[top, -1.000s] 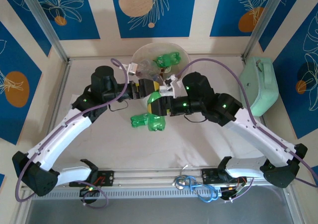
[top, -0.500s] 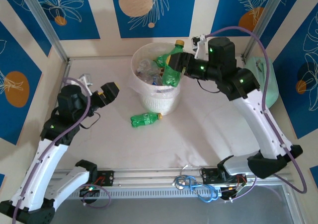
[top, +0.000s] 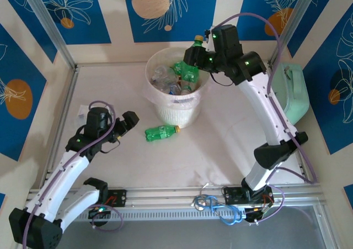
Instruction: Put the plastic bottles in the bin
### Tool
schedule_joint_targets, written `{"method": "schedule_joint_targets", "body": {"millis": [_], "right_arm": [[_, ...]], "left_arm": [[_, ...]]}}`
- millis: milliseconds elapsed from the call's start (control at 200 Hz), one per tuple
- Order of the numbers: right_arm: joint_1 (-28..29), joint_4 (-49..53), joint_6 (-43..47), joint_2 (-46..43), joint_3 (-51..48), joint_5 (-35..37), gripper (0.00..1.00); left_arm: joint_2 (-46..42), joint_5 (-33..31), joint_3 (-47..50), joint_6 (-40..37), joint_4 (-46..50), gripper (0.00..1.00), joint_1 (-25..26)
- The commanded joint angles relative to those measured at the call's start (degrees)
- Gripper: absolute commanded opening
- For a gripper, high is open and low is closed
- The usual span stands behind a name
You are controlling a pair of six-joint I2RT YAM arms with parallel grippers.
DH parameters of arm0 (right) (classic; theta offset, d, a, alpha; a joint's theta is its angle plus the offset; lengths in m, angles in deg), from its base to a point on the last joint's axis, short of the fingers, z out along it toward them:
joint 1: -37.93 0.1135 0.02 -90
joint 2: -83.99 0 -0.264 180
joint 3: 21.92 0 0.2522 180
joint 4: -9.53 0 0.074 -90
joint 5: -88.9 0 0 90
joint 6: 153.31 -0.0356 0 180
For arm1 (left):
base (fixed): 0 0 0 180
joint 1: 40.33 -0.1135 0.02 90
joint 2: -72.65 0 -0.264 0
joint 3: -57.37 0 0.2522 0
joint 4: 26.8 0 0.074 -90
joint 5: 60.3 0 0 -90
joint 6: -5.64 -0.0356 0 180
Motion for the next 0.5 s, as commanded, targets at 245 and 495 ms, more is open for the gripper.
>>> {"method": "schedule_joint_targets", "body": {"millis": [245, 495], "right_arm": [[0.42, 8.63, 2.95, 4.37, 3.11, 7.23, 0.75], [1.46, 10.98, 3.10, 4.38, 7.11, 9.54, 0.78]], "left_arm": [[3.07, 1.32, 3.06, 1.94, -4.55, 1.00, -0.67], [5.57, 2.81, 5.40, 4.25, -8.72, 1.00, -0.66]]}}
